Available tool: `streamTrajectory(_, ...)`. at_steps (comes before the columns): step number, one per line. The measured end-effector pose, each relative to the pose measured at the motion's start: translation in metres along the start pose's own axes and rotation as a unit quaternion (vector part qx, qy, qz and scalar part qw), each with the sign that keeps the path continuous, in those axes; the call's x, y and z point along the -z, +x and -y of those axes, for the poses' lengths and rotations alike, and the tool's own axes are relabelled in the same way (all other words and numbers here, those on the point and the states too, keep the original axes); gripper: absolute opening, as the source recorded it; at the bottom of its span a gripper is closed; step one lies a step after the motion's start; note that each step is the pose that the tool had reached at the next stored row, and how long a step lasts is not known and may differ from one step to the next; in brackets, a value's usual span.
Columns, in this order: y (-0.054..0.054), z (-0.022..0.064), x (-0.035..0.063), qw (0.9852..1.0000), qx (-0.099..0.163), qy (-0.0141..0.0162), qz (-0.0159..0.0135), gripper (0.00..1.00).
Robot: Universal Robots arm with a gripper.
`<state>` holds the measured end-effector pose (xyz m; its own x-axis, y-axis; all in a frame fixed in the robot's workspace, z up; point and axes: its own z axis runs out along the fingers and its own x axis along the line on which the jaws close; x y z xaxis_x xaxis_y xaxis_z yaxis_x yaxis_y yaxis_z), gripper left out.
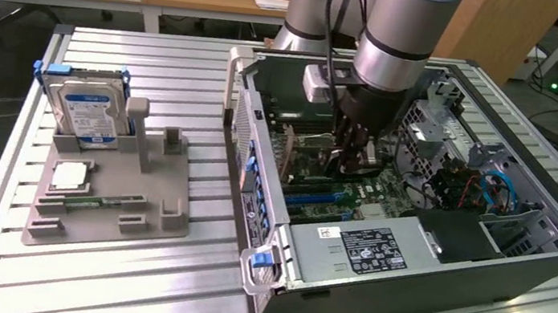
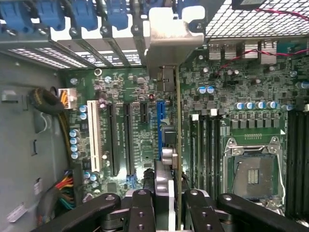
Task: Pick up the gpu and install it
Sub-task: 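Insert the gpu into the slot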
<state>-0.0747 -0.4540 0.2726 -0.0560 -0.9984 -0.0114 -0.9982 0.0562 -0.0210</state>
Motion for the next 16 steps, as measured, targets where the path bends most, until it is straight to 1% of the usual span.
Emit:
streamTrajectory(2,0.0000,-0.0001,-0.0006,0.9999,0.000,-0.0006,0.0102,0.28)
streamTrajectory(3,0.0000,-0.0002,-0.0008,0.9999,0.000,-0.0008,0.0141,0.28)
streamTrajectory(5,0.0008,-0.0001,-0.0012,0.9999,-0.001,-0.0008,0.0144,0.28)
streamTrajectory(8,0.0046,0.0001,-0.0015,0.9999,-0.004,-0.0007,0.0137,0.28)
streamTrajectory(10,0.0054,0.0001,-0.0017,0.9999,-0.004,-0.0006,0.0121,0.28)
streamTrajectory(11,0.0054,0.0001,-0.0022,0.9999,-0.004,-0.0010,0.0104,0.28)
streamTrajectory(12,0.0055,0.0001,-0.0025,1.0000,-0.004,-0.0040,0.0078,0.28)
streamTrajectory(13,0.0055,0.0001,-0.0028,1.0000,-0.004,-0.0067,0.0041,0.28)
streamTrajectory(14,0.0050,0.0000,-0.0032,1.0000,-0.004,-0.0085,0.0002,0.28)
streamTrajectory(15,0.0049,0.0000,-0.0038,0.9999,-0.004,-0.0092,-0.0003,0.28)
streamTrajectory(16,0.0049,0.0000,-0.0039,0.9999,-0.004,-0.0093,-0.0005,0.28)
